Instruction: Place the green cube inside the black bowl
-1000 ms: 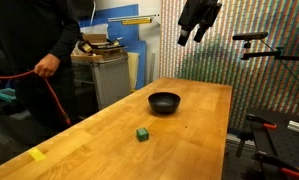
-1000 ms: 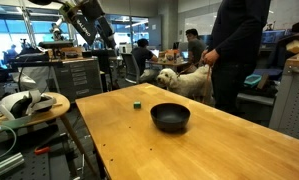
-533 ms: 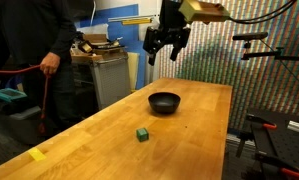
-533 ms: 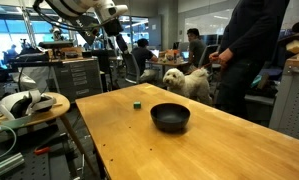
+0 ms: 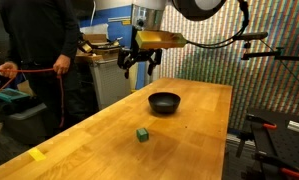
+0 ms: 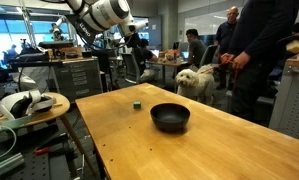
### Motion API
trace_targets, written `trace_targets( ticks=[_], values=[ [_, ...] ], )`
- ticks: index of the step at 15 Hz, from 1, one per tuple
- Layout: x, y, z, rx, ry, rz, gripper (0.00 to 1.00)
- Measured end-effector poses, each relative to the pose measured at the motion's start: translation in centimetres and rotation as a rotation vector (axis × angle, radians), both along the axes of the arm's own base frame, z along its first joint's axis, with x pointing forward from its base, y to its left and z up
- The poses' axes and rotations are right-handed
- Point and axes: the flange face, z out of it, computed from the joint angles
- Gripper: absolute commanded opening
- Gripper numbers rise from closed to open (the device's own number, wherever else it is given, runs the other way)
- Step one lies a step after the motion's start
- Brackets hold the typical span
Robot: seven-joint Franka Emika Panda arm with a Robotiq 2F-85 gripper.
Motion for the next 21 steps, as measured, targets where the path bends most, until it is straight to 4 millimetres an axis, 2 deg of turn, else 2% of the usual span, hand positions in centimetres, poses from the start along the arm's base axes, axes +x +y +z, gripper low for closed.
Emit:
trace_targets(
  ticks=[4, 7, 13, 21],
  values=[
    [2.5, 0.3, -3.1, -0.076, -0.027, 0.033, 1.00],
    [3.4, 0.9, -6.2, -0.080, -0.017, 0.024, 1.00],
    [2.9, 2.2, -12.1, -0.020, 0.064, -0.073, 1.00],
    [2.5, 2.4, -16.0, 0.088, 0.132, -0.201, 1.00]
  ],
)
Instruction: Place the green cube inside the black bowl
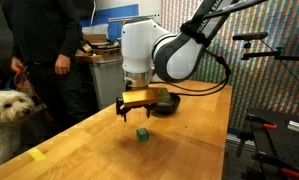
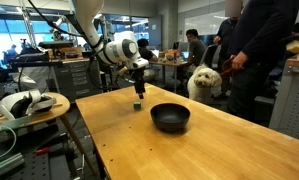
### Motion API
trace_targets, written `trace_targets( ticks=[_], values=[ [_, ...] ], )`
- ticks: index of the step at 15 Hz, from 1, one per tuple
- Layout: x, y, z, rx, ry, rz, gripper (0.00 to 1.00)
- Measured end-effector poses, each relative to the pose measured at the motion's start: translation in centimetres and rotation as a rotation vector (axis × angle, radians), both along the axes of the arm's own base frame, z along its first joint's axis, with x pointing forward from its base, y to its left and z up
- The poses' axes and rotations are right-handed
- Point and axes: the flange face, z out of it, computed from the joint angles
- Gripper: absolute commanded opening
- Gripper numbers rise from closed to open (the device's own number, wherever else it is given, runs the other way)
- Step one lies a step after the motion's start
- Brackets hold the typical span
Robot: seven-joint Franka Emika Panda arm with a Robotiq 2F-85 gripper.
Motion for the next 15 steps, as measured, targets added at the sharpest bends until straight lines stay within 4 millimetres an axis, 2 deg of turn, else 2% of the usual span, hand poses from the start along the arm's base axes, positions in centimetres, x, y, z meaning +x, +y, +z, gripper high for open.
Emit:
trace_targets(
  ticks=[10, 11, 13, 15],
  values=[
    [-0.4, -0.9, -3.2, 0.083, 0.088, -0.110, 1.00],
    [-0.5, -0.9, -3.5, 0.091, 0.096, -0.113, 0.75],
    [-0.6, -0.9, -3.9, 0.106, 0.111, -0.117, 0.66],
    [-0.6, -0.9, -4.1, 0.125, 0.123, -0.119, 0.48]
  ],
)
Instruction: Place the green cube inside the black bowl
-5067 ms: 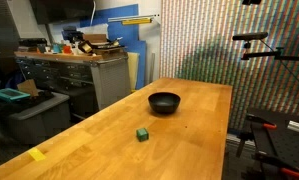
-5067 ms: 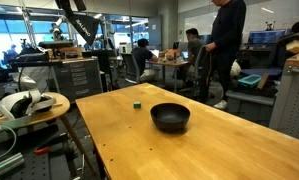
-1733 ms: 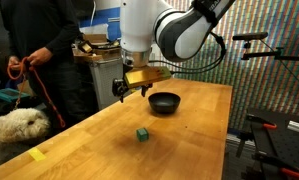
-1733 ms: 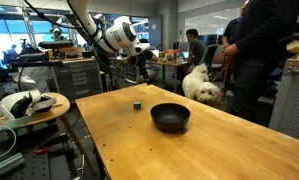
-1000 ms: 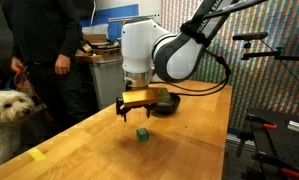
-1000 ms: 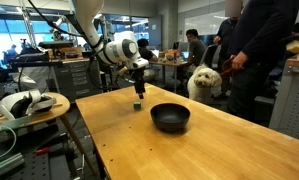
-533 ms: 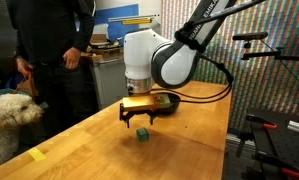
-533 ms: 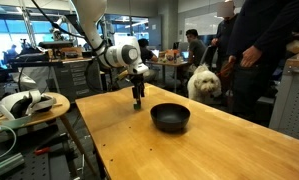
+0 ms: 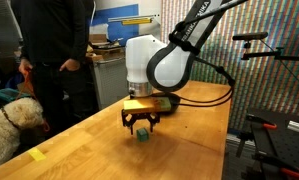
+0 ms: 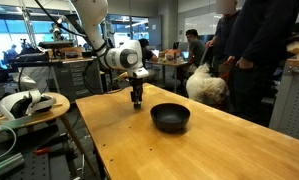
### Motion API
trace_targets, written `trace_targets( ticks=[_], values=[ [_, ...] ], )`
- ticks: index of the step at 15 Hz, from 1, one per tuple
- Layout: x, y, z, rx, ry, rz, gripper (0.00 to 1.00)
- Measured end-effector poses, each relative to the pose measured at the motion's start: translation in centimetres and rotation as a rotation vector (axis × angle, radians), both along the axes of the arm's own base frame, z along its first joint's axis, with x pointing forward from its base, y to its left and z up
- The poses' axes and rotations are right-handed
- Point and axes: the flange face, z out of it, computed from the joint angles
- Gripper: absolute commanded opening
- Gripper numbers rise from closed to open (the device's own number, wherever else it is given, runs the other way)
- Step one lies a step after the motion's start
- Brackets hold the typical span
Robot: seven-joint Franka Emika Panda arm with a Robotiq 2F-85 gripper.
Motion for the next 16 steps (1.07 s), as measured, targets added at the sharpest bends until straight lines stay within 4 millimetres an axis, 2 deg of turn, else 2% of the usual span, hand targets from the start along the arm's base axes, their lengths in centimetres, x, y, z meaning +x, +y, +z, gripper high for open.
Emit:
trace_targets(
  ticks=[4, 12, 16],
  values=[
    [-0.1, 0.3, -0.1, 0.029, 0.012, 0.011, 0.18],
    [0.3, 0.2, 0.3, 0.056, 0.011, 0.059, 0.18],
    [1.2, -0.9, 1.6, 0.044, -0.028, 0.059, 0.18]
  ],
)
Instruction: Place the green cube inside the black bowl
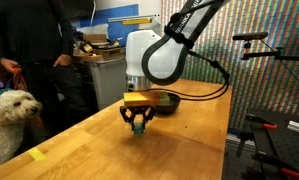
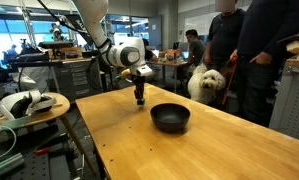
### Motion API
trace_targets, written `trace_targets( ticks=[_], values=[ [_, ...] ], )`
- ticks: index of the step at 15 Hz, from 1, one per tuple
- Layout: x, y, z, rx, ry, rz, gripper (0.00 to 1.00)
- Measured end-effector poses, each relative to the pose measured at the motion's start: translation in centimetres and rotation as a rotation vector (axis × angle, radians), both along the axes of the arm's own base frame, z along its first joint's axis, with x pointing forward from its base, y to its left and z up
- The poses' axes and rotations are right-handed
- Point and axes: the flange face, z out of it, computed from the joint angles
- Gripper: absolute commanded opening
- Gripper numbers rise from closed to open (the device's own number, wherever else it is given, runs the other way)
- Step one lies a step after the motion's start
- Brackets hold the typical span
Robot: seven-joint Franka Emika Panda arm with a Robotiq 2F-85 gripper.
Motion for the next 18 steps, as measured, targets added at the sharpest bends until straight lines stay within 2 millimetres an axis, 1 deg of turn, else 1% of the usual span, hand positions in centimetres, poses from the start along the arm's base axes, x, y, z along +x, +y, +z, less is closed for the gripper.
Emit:
trace_targets(
  ticks=[3, 7, 9, 11, 14, 18],
  values=[
    [0.9, -1.1, 2.2, -0.021, -0.047, 0.002, 0.18],
    [1.9, -2.9, 6.1, -0.046, -0.120, -0.003, 0.18],
    [2.3, -4.1, 8.0, -0.057, -0.152, -0.018, 0.18],
    [2.4, -5.6, 9.5, -0.070, -0.175, -0.047, 0.18],
    [2.4, -8.2, 10.6, -0.094, -0.190, -0.098, 0.18],
    [2.1, -11.6, 11.2, -0.146, -0.203, -0.161, 0.18]
  ],
)
